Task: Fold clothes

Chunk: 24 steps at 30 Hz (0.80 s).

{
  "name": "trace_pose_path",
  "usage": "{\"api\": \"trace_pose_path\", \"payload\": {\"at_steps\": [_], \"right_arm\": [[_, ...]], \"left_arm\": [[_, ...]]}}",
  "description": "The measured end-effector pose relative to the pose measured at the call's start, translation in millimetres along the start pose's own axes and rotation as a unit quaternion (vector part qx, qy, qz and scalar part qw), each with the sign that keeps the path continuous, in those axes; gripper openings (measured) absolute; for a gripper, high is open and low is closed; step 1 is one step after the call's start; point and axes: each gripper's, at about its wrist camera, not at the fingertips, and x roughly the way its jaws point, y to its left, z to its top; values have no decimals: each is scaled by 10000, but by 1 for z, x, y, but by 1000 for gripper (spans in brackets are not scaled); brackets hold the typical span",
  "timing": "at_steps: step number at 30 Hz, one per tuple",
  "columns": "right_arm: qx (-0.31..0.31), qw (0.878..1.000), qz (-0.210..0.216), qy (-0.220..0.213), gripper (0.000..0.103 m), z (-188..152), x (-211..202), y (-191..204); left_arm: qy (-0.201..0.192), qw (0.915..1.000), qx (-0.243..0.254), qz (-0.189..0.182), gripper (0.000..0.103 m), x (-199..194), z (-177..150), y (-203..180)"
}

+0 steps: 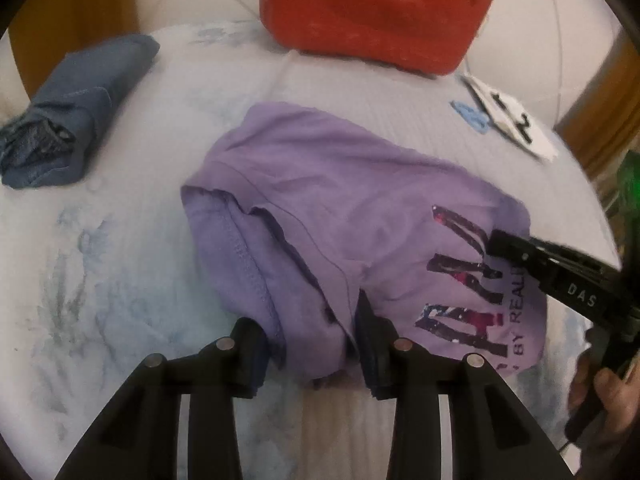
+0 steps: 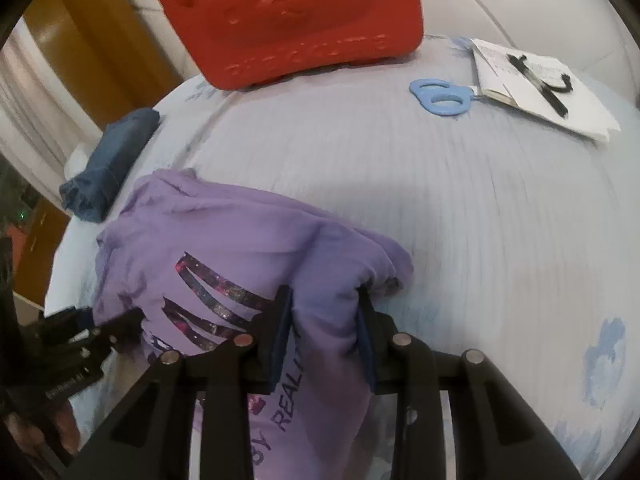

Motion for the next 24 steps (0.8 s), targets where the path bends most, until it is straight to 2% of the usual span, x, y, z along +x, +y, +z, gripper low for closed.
{"api": "trace_pose_path", "payload": {"at_steps": [4,7,8,11,14,19,24], "right_arm": [[-152,9998,-144,25,31,2,2,4],[-266,9993,-252,45,25,3,4,7],[-274,9994,-205,-17,20,3,-3,8],[-283,9993,-22,-234,16,5,-28,8],[-291,9984,160,-452,16,6,-53,9],[-398,9937,325,-1001,16,21,-117,8],[-889,9877,421,-1219,16,44,-151,27]], "left_arm": [[-86,9996,218,176,29,-1,-1,-7],[-105,9994,235,236,19,-6,2,-8],[-111,9993,241,256,18,-7,3,-8],[-241,9988,320,285,17,-28,4,-13],[-460,9984,299,161,15,-59,9,-17],[-807,9964,271,-32,15,-102,19,-27],[-1092,9939,43,114,15,-136,29,-14]]}}
